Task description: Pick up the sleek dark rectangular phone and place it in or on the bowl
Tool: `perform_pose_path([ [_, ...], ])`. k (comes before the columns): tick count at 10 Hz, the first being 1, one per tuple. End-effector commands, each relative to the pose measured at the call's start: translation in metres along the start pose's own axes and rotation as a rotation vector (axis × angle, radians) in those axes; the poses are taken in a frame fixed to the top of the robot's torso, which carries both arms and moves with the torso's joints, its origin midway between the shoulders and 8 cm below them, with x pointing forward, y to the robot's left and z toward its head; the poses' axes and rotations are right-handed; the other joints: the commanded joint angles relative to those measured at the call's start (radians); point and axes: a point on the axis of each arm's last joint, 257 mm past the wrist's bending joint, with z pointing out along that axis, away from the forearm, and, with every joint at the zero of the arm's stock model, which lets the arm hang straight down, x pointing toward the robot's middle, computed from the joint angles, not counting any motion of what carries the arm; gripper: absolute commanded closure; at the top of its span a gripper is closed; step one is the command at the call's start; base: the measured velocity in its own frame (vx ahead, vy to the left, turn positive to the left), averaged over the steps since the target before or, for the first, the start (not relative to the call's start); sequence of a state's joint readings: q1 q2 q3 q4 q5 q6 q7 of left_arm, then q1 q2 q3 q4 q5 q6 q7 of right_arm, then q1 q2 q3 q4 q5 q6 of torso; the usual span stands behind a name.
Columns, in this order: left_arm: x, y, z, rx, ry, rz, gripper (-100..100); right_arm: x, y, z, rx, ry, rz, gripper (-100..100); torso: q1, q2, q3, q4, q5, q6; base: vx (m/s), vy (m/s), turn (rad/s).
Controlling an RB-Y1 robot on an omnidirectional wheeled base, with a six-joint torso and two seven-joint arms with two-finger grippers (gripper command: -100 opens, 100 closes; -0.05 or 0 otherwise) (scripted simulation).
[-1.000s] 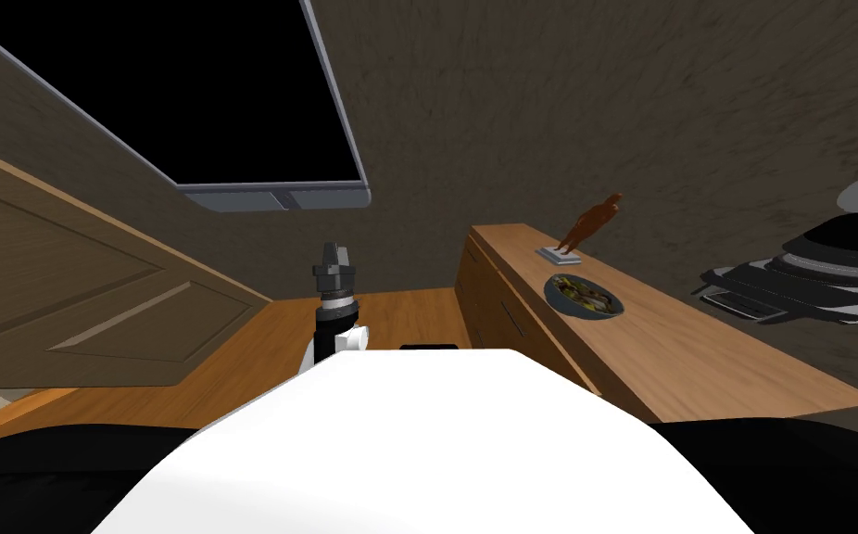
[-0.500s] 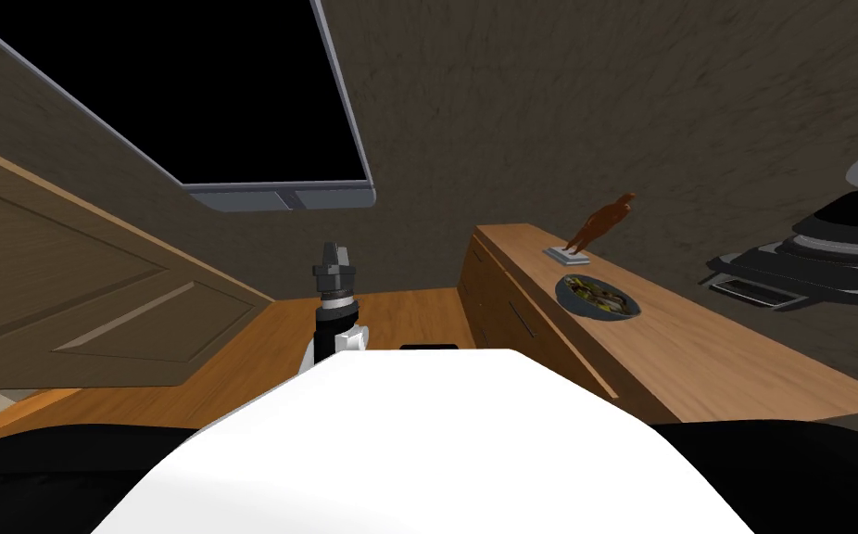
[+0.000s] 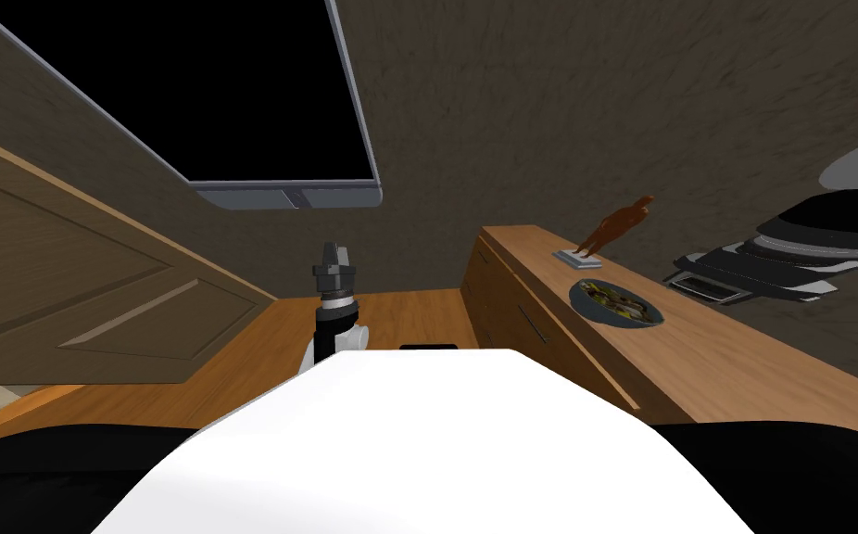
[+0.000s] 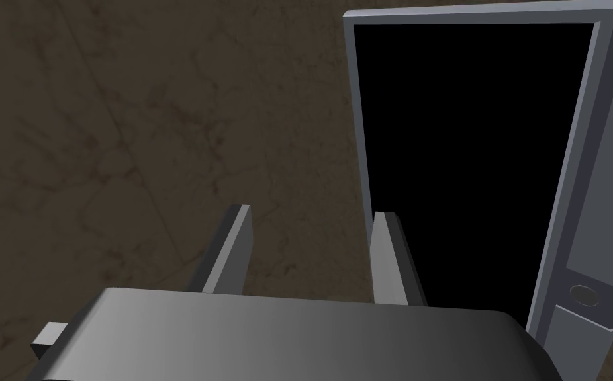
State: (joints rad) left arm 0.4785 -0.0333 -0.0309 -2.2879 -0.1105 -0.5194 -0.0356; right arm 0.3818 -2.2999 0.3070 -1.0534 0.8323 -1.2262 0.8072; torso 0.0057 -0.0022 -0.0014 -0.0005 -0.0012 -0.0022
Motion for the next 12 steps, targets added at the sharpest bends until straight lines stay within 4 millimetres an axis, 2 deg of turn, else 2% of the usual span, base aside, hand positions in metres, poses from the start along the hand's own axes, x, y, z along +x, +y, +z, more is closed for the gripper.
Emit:
perform_pose_path([
  [1,0.0,0.0,0.0,0.0,0.0,0.0,0,-0.009,-0.006,0.001,0.017,-0.026,-0.011,100,0.0,0.0,0.0,0.0,0.0,0.0,0.027,0.031,0.02],
  [4,0.0,0.0,0.0,0.0,0.0,0.0,0,-0.028,-0.018,0.006,0.051,-0.081,-0.031,100,-0.002,0.002,0.001,0.0,0.0,0.001,0.019,0.024,0.019],
  [5,0.0,0.0,0.0,0.0,0.0,0.0,0,-0.026,-0.015,0.005,0.043,-0.071,-0.027,100,-0.002,0.002,0.001,0.0,0.0,0.001,0.011,0.015,0.012],
  [6,0.0,0.0,0.0,0.0,0.0,0.0,0,-0.027,-0.016,0.005,0.046,-0.073,-0.029,-100,-0.003,0.002,0.001,0.001,0.0,0.002,0.0,0.0,0.0],
  [10,0.0,0.0,0.0,0.0,0.0,0.0,0,-0.027,-0.016,0.005,0.046,-0.073,-0.03,-100,-0.004,0.004,0.002,0.001,-0.001,0.003,0.0,0.0,0.0],
  [11,0.0,0.0,0.0,0.0,0.0,0.0,0,-0.027,-0.016,0.005,0.046,-0.073,-0.03,0,-0.004,0.004,0.002,0.001,-0.001,0.003,0.0,0.0,0.0],
  [12,0.0,0.0,0.0,0.0,0.0,0.0,0,-0.03,-0.022,-0.014,0.048,-0.073,-0.037,-100,-0.004,0.004,0.002,0.001,-0.001,0.003,0.005,-0.025,-0.06],
])
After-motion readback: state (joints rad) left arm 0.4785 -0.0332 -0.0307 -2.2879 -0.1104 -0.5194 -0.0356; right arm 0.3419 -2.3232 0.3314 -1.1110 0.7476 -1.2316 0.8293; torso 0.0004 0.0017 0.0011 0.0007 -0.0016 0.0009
